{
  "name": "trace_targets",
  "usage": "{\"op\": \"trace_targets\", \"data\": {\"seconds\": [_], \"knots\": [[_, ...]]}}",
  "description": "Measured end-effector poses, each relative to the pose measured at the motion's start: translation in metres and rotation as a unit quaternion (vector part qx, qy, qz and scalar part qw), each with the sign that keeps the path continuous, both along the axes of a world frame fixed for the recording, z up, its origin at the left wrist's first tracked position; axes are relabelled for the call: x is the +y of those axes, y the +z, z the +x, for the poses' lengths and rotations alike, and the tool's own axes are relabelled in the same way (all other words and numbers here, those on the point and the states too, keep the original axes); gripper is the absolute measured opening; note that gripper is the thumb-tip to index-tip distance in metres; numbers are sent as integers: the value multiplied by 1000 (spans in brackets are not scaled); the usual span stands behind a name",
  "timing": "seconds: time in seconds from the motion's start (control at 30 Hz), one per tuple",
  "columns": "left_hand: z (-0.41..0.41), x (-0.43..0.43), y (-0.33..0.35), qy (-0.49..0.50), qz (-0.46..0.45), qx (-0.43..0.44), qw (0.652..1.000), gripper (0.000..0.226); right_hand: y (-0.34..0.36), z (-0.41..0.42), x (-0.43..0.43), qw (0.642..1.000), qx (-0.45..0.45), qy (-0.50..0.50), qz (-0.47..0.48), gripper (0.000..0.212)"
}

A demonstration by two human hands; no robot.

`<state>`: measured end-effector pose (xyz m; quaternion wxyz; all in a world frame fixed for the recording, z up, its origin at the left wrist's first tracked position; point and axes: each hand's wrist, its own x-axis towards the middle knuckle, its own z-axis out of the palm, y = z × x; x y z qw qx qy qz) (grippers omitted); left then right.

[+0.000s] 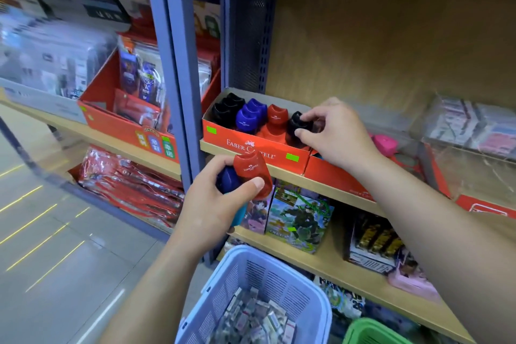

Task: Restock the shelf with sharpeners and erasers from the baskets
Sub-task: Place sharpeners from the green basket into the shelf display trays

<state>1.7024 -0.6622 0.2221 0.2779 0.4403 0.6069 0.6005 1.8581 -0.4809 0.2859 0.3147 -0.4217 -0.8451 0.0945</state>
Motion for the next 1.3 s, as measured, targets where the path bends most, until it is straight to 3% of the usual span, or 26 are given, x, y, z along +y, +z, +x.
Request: {"op": "trace_targets", "data": {"seconds": [0.1,0.2,0.27,0.5,0.67,0.73,0.97,1.13,1.2,1.3], "knots": [[3,1,2,-6,7,3,1000,18,12,2,-23,996,49,62,36,16],[6,3,1,-20,17,6,1000,20,20,1,-56,967,47,216,-125,15],[8,5,0,-27,21,6,999,21,16,-2,-65,955,7,254,-153,19],[11,6,-2,-34,20,18,999,26,14,-3,-60,951,-2,263,-165,14],[3,4,-1,0,9,-26,1000,29,31,-5,-34,962,166,177,-125,17],[-1,4,0,8,11,-20,1000,36,34,-12,-22,971,184,131,-76,18],[-4,6,-1,25,-2,-40,999,36,16,-38,5,995,49,73,-42,17],[-7,6,-2,37,-19,-24,999,37,6,-42,9,997,-58,54,1,30],[-7,6,-3,37,-8,-10,999,35,8,-41,7,997,-53,56,-2,29],[-8,5,-2,34,8,6,999,37,10,-31,-8,997,33,64,7,20]]}}
